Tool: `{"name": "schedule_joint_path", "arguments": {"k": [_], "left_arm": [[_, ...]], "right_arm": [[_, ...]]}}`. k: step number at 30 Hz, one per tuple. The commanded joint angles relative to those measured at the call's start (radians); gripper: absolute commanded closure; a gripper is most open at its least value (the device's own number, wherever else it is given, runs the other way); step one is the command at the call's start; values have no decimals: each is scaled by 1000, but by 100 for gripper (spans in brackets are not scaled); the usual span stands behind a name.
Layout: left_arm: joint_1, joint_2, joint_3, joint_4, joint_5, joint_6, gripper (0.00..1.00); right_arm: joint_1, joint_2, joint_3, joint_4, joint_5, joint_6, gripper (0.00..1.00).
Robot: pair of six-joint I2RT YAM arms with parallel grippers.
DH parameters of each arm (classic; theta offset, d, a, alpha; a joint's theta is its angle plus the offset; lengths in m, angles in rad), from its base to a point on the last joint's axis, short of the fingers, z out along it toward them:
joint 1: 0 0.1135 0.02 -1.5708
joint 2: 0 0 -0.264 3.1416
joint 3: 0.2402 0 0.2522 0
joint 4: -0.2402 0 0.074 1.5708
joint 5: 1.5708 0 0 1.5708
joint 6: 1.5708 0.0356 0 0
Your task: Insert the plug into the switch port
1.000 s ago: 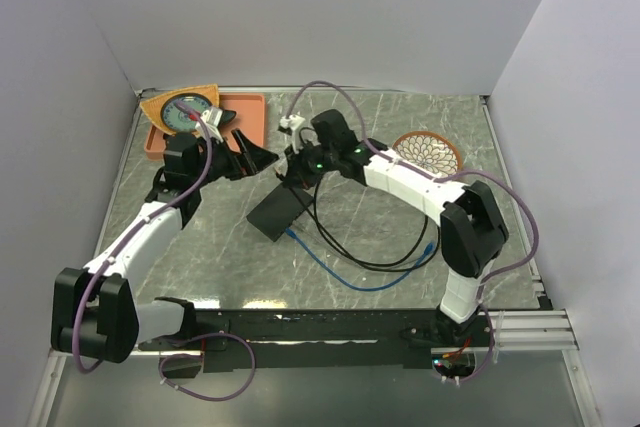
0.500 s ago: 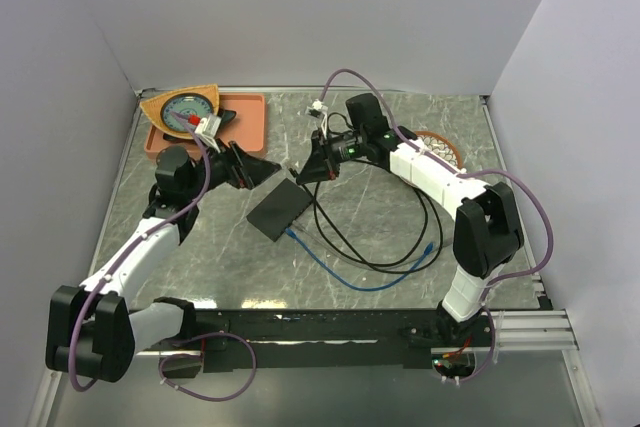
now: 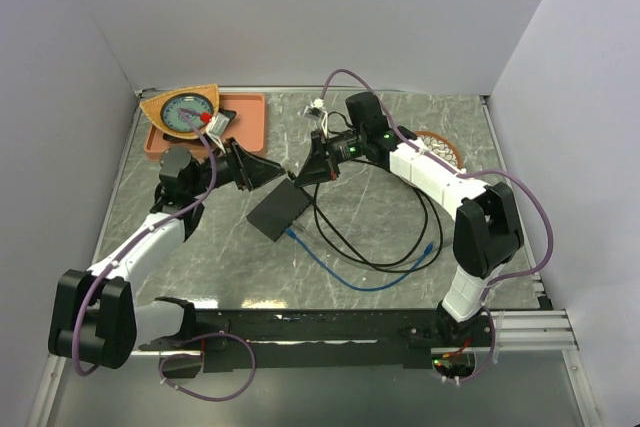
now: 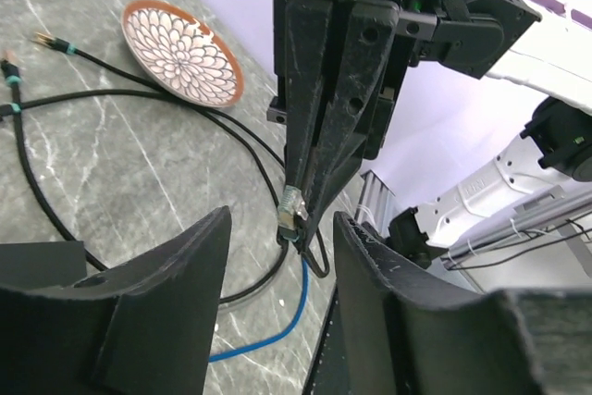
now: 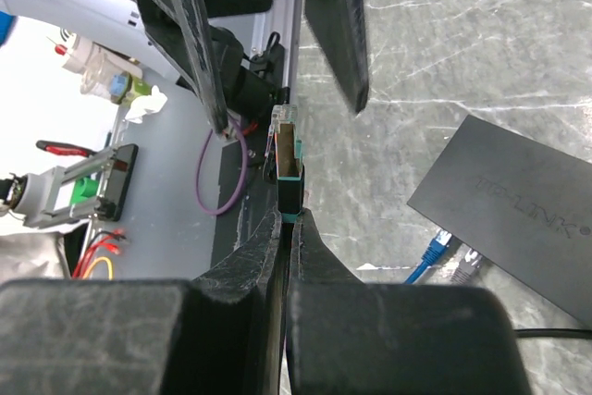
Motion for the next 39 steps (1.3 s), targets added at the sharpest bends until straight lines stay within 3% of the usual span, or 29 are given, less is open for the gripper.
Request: {"name": "schedule_joint_path", "arguments": {"k": [1,7,13,16,18,21,22,28,31,35,39], "left_arm": [[-18,6,50,44,32,-1,48],[-36,39,73,27,15,4,55],[-53,72,93,27,17,-1,79],[-61,79,102,-12,9,16,99],[-61,71,102,-36,-11,25,99],[-61,54,111,-91,-57,44,99],[-61,48,113,-110,-72,47,99],[-61,36,138,-242,-204,44,99],[-61,42,134,-254,-227,7,99],[-61,42,145,-317,-278,-36,99],[-59,34,174,-401,-339,-62,99]], "right_arm": [[4,-2,32,41,-14,22,100],[13,19,63,-9,-6,2,100],[18,26,73,-31,13,-9,100],[18,21,72,-28,37,-7,100],[18,7,69,-23,83,-3,100],[19,-23,64,-23,173,-9,84],[18,-33,60,-20,193,-10,72],[24,-111,17,18,348,-4,26],[50,-129,30,-14,452,-18,11],[130,-125,81,-92,639,-105,5],[205,-99,129,-144,866,-138,8]]}}
